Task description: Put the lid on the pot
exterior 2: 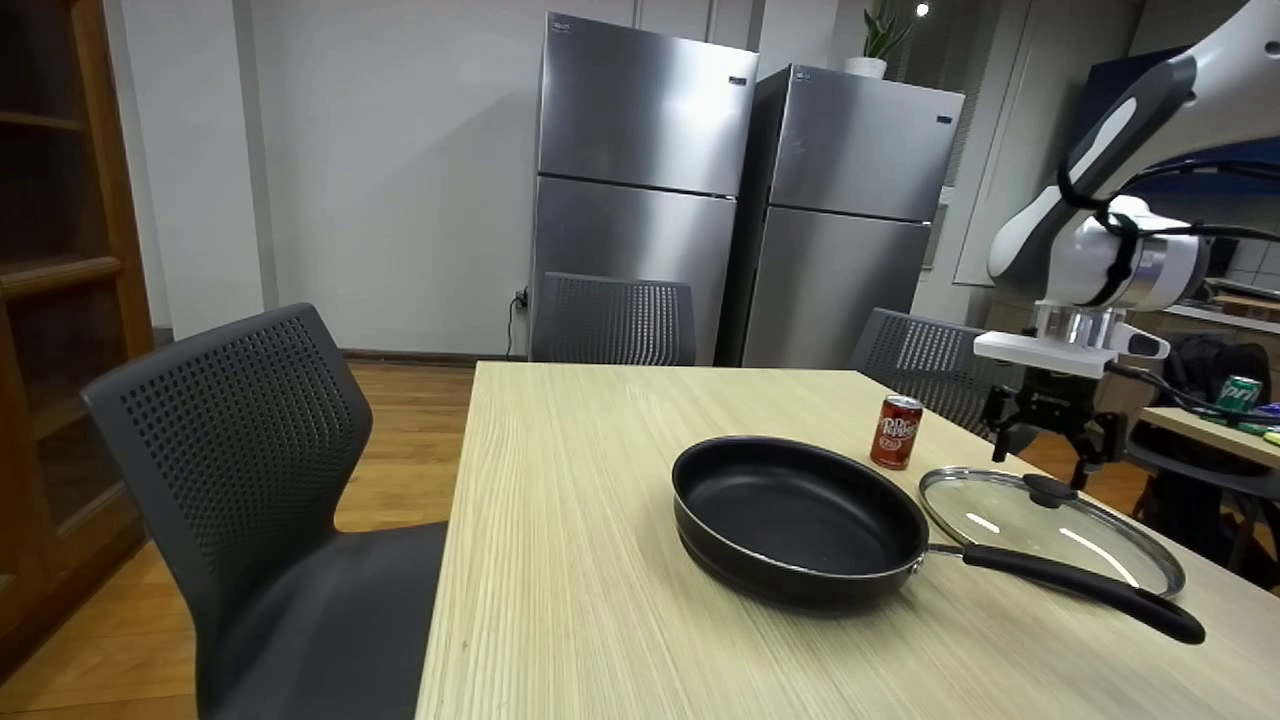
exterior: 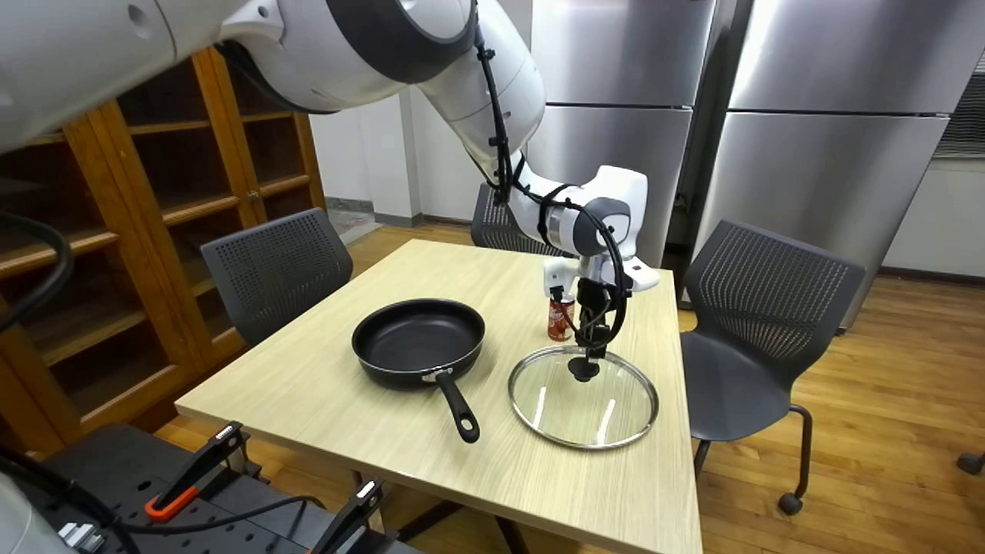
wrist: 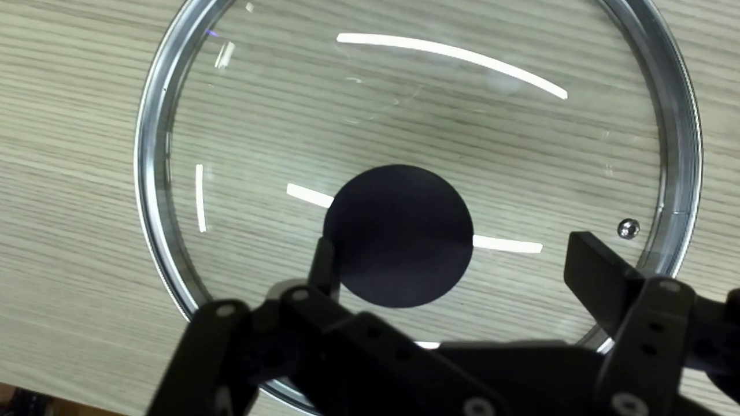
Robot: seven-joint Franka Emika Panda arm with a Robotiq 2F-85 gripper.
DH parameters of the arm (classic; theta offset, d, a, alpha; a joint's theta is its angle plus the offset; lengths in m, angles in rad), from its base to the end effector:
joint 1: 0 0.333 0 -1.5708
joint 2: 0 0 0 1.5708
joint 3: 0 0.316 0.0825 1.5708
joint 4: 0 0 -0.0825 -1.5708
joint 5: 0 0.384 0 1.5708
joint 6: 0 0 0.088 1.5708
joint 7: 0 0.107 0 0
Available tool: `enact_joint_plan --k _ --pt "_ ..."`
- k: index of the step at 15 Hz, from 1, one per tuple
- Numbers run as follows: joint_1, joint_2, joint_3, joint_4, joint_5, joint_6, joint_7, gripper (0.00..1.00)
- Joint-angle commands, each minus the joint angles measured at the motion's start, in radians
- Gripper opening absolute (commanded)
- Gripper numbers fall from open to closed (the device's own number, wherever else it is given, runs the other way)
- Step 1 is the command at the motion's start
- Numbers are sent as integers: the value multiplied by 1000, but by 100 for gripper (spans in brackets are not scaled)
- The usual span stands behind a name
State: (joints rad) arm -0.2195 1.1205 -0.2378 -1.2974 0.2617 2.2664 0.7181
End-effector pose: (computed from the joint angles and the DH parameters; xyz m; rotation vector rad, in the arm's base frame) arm 0.6572 -0.2770 0.0576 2.5167 -1.7929 -0.1731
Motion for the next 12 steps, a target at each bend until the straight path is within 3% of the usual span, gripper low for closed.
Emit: enact_joint_plan --k 1,12 --pt "-30 49 15 91 2 -57 22 100" --pt "-48 71 22 99 2 -117 9 100"
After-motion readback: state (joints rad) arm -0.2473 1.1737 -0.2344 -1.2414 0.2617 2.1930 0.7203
